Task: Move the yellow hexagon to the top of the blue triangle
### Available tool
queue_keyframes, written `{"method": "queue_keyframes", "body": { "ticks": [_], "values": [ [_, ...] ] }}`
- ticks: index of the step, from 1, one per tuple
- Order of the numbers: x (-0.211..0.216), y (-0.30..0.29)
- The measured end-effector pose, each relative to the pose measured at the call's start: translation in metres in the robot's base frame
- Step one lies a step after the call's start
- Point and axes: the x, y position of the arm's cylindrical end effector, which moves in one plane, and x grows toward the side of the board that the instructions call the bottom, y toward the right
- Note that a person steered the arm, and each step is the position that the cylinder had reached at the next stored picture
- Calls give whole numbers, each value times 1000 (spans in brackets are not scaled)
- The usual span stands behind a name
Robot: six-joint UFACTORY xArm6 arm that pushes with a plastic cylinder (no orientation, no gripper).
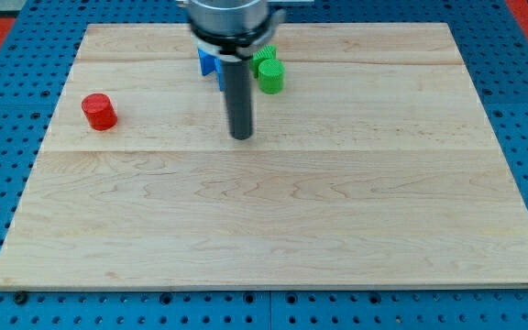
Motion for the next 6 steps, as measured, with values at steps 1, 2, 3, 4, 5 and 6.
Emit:
{"method": "queue_keyframes", "body": {
  "ticks": [1,2,3,4,5,6],
  "values": [
    [-1,53],
    [-42,147],
    [-115,141],
    [-180,120],
    [-212,60],
    [-211,2]
  ]
}}
